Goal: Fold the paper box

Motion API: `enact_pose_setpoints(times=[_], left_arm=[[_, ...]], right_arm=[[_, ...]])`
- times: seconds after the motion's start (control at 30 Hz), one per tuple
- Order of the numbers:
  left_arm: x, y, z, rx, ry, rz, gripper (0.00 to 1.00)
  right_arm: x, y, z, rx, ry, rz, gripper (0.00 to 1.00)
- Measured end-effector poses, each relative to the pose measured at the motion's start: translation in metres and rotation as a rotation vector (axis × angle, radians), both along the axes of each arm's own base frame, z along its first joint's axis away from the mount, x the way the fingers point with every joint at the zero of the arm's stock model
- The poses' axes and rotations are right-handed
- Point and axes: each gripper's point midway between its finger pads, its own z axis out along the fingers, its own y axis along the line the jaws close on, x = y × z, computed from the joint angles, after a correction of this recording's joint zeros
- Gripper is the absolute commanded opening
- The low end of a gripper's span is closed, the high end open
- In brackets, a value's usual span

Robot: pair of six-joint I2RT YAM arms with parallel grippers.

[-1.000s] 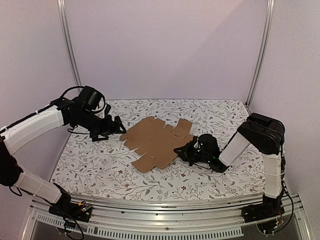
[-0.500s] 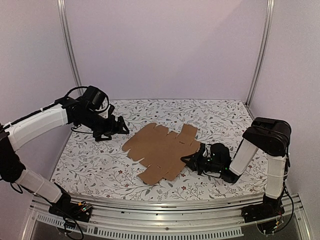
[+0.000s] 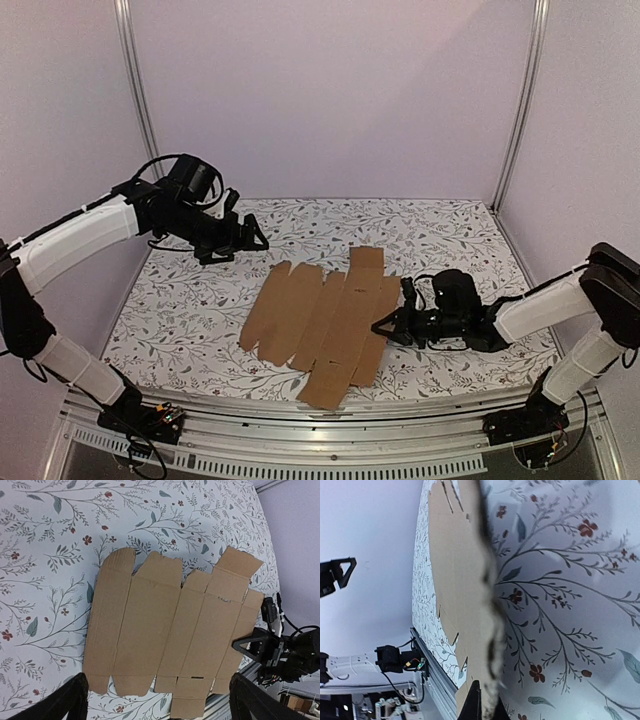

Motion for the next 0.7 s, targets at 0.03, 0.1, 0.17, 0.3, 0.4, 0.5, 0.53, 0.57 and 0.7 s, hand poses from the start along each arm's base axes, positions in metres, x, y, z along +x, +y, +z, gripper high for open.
enact_pose_setpoints(times=[0.03,0.1,0.17,0.3,0.4,0.5,0.53,0.57,0.7], left_arm=[[0.002,-0.002,0.003,-0.006,-0.009,-0.006,0.96],[0.006,-0.007,0.008,-0.015,-0.026,-0.019,0.97],[0.007,-0.01,0.008,-0.017,-0.033,-0.03,0.97],[0.009,-0.017,0.007,-0.018,-0.034,-0.052,0.96],[0.011,-0.022,0.011,-0.024,-0.045,-0.069,0.97],[0.014,-0.027,0.02,-0.038,-0.069,-0.083,0.97],[0.014,-0.028,0.023,-0.041,-0.075,-0.086,0.97],[0.015,-0.029,0.026,-0.045,-0.083,-0.092,0.97],[0.015,-0.03,0.031,-0.049,-0.099,-0.103,0.97]], right_arm=[[-0.002,0.0,0.014,-0.014,-0.041,0.023,0.0],[-0.006,-0.002,0.042,-0.034,-0.128,0.067,0.0],[-0.011,-0.005,0.07,-0.053,-0.219,0.106,0.0],[-0.016,-0.02,0.086,-0.151,-0.307,0.148,0.0],[-0.018,-0.03,0.087,-0.247,-0.341,0.181,0.0],[-0.016,-0.035,0.1,-0.313,-0.39,0.213,0.0],[-0.015,-0.036,0.105,-0.325,-0.407,0.22,0.0],[-0.013,-0.036,0.114,-0.336,-0.432,0.224,0.0],[-0.008,-0.037,0.141,-0.338,-0.496,0.211,0.0]])
